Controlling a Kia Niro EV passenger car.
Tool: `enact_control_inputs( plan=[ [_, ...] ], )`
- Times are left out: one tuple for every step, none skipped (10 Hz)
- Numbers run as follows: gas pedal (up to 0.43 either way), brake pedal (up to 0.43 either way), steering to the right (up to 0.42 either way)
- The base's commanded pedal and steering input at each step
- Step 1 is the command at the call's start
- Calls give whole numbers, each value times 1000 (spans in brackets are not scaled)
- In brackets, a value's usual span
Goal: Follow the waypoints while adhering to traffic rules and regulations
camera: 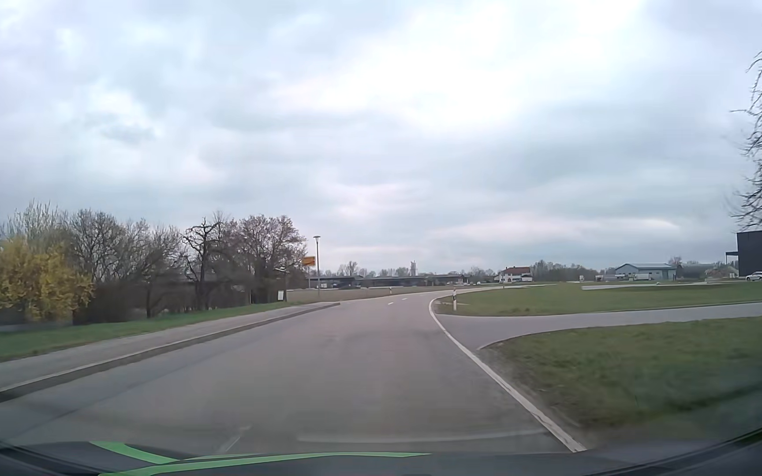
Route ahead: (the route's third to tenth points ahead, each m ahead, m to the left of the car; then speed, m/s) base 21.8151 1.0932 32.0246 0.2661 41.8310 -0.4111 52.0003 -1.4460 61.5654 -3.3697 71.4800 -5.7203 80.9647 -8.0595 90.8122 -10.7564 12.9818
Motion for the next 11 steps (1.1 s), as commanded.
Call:
enact_control_inputs(
  plan=[
    [157, 0, 15],
    [157, 0, 15],
    [157, 0, 14],
    [157, 0, 12],
    [169, 0, 10],
    [169, 0, 10],
    [169, 0, 10],
    [177, 0, 10],
    [177, 0, 10],
    [189, 0, 10],
    [197, 0, 10]
  ],
)
